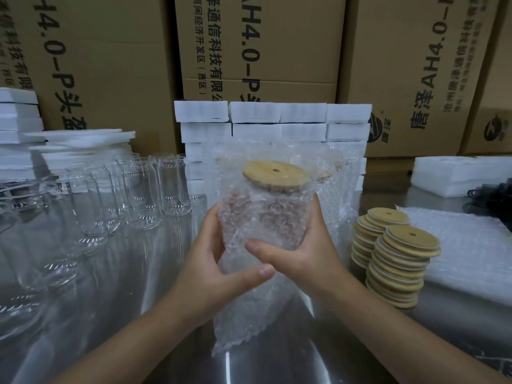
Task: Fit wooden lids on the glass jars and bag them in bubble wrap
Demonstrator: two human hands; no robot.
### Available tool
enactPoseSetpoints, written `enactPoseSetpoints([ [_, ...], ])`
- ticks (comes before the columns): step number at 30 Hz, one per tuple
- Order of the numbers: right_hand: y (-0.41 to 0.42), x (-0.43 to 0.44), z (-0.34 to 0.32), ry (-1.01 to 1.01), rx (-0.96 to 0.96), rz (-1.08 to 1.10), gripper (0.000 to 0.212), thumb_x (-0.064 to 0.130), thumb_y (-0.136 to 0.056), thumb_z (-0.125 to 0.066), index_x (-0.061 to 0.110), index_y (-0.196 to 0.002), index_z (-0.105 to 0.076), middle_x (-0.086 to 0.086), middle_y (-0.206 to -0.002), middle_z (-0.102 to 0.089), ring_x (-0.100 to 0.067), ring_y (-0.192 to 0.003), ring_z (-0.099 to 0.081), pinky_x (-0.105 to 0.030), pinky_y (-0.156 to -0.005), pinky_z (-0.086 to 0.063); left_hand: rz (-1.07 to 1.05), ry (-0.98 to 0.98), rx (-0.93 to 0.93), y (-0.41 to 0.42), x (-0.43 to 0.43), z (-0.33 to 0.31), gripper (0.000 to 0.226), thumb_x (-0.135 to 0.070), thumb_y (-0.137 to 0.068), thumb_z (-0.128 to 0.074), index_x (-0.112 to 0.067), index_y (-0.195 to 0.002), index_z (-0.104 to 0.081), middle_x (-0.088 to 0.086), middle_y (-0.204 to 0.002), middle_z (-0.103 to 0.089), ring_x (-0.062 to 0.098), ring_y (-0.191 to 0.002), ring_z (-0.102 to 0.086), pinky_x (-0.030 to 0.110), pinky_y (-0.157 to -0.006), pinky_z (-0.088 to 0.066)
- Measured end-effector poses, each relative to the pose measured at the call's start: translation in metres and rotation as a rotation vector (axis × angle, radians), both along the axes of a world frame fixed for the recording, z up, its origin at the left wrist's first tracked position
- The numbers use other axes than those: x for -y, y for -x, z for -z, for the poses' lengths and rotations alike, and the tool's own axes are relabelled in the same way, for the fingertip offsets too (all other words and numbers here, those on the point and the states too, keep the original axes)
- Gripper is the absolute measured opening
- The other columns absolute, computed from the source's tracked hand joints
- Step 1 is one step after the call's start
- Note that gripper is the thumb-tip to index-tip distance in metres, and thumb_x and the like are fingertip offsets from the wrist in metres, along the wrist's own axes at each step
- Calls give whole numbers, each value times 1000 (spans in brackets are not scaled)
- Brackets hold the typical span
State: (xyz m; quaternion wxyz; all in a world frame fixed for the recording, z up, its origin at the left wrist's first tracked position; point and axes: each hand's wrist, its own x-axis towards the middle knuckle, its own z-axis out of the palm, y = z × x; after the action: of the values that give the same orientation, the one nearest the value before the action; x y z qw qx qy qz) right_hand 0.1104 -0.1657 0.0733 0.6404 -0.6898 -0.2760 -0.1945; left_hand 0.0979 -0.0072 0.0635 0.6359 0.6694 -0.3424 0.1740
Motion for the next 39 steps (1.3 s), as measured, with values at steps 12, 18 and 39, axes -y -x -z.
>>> enactPoseSetpoints([
  [12, 7, -17, -31, 239, -40, -15, 99, 48, -55, -84, 50, -135, -25, 43, -114, -52, 13, -112, -53, -7, -90, -44, -87, 9, 141, -4, 0, -11, 81, 3, -60, -81, -37, -124, -54, -7, -113, -71, 10, -106, -67, 20, -86, -53],
  [18, 14, -28, -46, 627, -16, 246, 100, 67, -50, -78, 44, -133, -26, 19, -114, -60, 1, -102, -59, -29, -89, -51, -48, 38, 13, -10, 1, -6, 90, 8, -55, -77, 8, -136, -38, 12, -107, -70, 15, -98, -71, 19, -76, -55],
  [39, -79, 133, -119, 292, -79, 1144, 75, 34, -68, -85, 9, -121, -38, -11, -121, -49, -26, -101, -54, -41, -79, -48, -250, -244, 209, -21, 0, 29, 87, -49, -65, -74, -51, -138, -27, -32, -126, -39, 0, -117, -51, 7, -95, -37],
])
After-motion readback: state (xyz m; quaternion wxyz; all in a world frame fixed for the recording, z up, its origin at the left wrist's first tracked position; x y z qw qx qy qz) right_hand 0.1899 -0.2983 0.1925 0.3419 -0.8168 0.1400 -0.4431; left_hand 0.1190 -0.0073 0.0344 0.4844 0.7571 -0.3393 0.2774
